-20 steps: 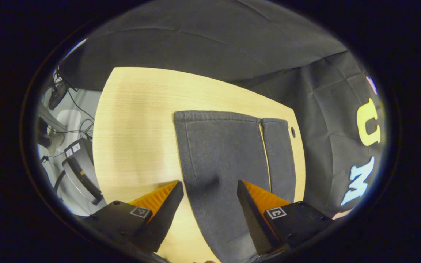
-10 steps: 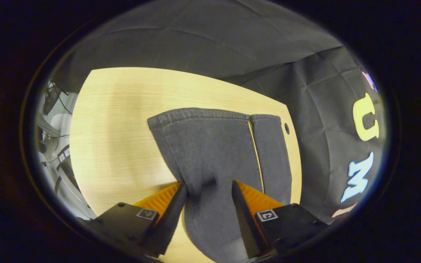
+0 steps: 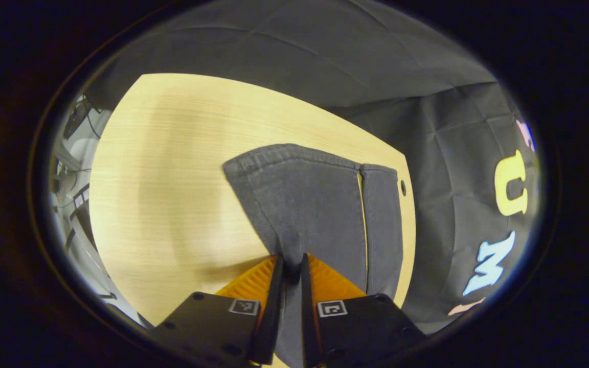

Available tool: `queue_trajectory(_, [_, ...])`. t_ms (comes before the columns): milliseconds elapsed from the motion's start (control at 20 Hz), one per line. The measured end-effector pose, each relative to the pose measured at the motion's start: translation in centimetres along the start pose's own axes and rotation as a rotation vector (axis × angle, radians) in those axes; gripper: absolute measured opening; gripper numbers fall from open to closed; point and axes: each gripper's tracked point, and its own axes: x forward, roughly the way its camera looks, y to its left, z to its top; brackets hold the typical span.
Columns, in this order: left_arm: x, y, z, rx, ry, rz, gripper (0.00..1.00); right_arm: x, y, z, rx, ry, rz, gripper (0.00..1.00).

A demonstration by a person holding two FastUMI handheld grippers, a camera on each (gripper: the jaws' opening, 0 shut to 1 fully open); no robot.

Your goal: Grasp the waist and the cuffs of the jeans and fold them to make the two legs overlap; first hold the waist and fold one-third of the jeans toward the cuffs, then hold the cuffs and fold the remaining one-third in the same direction to finish folding.

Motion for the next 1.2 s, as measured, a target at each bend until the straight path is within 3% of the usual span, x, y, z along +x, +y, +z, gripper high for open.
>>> queue_trajectory(50, [0.0,0.0,0.0,-0.012,0.003,-0.008,0.18,0.0,-0.3,0.0,0.005,0.003,-0.004,0.34])
queue_trajectory(100, [-0.1,0.0,-0.1,-0.011,0.006,-0.014,0.17,0.3,-0.3,0.1,0.02,0.003,0.001,0.21])
queue_trajectory(150, [0.1,0.1,-0.2,-0.001,0.009,-0.003,0.18,0.4,-0.2,0.1,0.036,0.008,0.013,0.22])
queue_trajectory(200, [-0.1,0.2,-0.2,0.001,0.007,-0.006,0.18,0.6,-0.2,0.1,0.04,0.011,0.02,0.14])
queue_trajectory(250, [-0.2,-0.1,-0.3,0.019,0.015,-0.006,0.12,0.5,-0.2,0.1,0.032,0.014,0.028,0.13])
queue_trajectory(500, [-0.9,-1.3,-0.4,0.041,0.049,-0.037,0.09,0.2,0.0,0.3,0.033,0.047,0.079,0.03])
queue_trajectory(700, [-2.2,-3.0,-0.4,0.015,0.101,-0.054,0.09,-1.9,1.4,1.1,0.022,0.091,0.165,0.02])
queue_trajectory(900, [-3.3,-6.8,-0.5,0.04,0.162,-0.08,0.08,-5.7,5.2,2.9,-0.049,0.141,0.279,0.02])
queue_trajectory(1200, [-5.4,-18.0,-0.4,0.058,0.22,-0.208,0.08,-8.3,13.5,7.3,-0.119,0.181,0.427,0.01])
